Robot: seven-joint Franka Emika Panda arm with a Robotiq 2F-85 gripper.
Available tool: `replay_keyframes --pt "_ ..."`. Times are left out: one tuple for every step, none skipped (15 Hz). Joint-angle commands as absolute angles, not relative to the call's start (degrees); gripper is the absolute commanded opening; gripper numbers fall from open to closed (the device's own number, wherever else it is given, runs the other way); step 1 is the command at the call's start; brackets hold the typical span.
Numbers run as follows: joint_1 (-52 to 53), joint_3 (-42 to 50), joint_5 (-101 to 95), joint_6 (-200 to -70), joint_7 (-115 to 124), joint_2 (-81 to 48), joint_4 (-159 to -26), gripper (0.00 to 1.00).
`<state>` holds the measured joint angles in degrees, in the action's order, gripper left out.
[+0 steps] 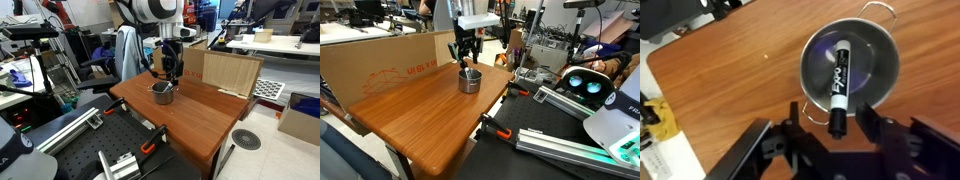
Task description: Pick up the marker from the cup and put it on the table
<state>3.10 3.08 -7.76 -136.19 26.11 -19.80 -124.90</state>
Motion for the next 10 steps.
replay_keyframes --pt "4.5 4.6 -9.2 -136.4 27.6 -21.5 -122.9 0.34" --pt "4.7 4.9 -9.5 -136.3 27.7 -21.7 -122.7 0.27" --pt "4.7 5.0 -9.8 -136.3 27.6 -22.0 -122.5 0.19" --pt "4.9 5.2 -10.4 -136.4 27.6 -22.1 -122.3 0.12" --pt "5.0 5.3 -10.9 -136.5 27.5 -22.3 -122.2 0.05" --pt "5.1 5.4 -11.2 -136.5 27.6 -22.4 -122.1 0.01" --pt "5.1 5.4 -11.4 -136.6 27.5 -22.4 -121.9 0.05" --pt "5.2 5.3 -11.4 -136.8 27.4 -22.2 -122.2 0.05" --pt "5.2 5.3 -11.4 -137.0 27.3 -21.9 -122.4 0.05" --pt "5.1 5.2 -11.2 -137.3 27.1 -21.4 -122.8 0.05"
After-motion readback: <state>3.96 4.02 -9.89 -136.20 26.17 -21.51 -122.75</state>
